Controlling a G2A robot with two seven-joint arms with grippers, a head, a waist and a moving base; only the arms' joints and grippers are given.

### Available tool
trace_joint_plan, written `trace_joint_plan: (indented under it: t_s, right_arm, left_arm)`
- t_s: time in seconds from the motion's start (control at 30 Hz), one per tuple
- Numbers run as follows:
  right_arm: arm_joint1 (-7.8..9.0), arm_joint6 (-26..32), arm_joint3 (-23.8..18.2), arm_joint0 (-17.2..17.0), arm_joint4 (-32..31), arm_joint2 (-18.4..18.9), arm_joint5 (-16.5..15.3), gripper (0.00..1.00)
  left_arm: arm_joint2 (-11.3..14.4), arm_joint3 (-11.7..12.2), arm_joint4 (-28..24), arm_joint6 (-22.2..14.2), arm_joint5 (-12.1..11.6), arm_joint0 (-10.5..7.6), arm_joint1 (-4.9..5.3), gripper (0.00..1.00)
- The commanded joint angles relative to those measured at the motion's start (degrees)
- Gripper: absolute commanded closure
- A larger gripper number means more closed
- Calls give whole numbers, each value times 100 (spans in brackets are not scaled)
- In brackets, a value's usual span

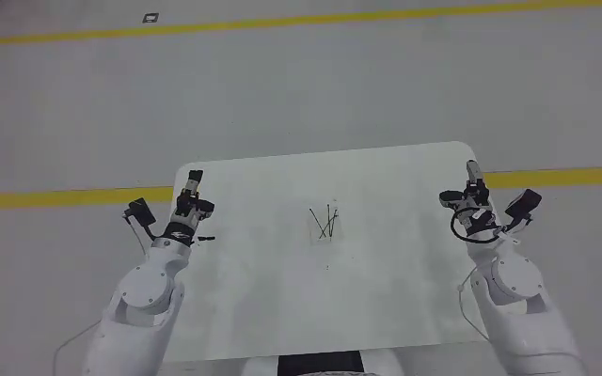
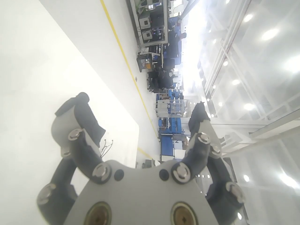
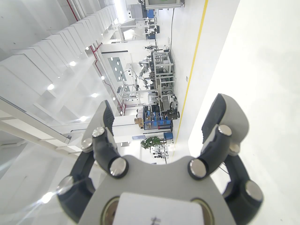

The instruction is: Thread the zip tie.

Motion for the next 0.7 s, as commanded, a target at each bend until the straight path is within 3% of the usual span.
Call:
trace_joint_plan:
  t_s: [0.0, 0.1, 0.17, 0.23, 0.3, 0.43, 0.67]
  right_arm:
    - [0, 0, 0, 0, 0, 0, 0, 0]
    - [0, 0, 0, 0, 0, 0, 0, 0]
    - [0, 0, 0, 0, 0, 0, 0, 0]
    - [0, 0, 0, 0, 0, 0, 0, 0]
    - [0, 0, 0, 0, 0, 0, 0, 0]
    - [0, 0, 0, 0, 0, 0, 0, 0]
    - [0, 0, 0, 0, 0, 0, 0, 0]
  left_arm:
    - [0, 0, 0, 0, 0, 0, 0, 0]
    - [0, 0, 0, 0, 0, 0, 0, 0]
    - [92, -92, 163, -201, -32, -29, 9, 0]
    - [182, -143, 412, -654, 18, -114, 35, 0]
    - [272, -194, 620, -1068, 169, -189, 59, 0]
    - [520, -244, 1322, -1922, 701, -416, 124, 0]
    - [529, -244, 1407, -1922, 715, -435, 128, 0]
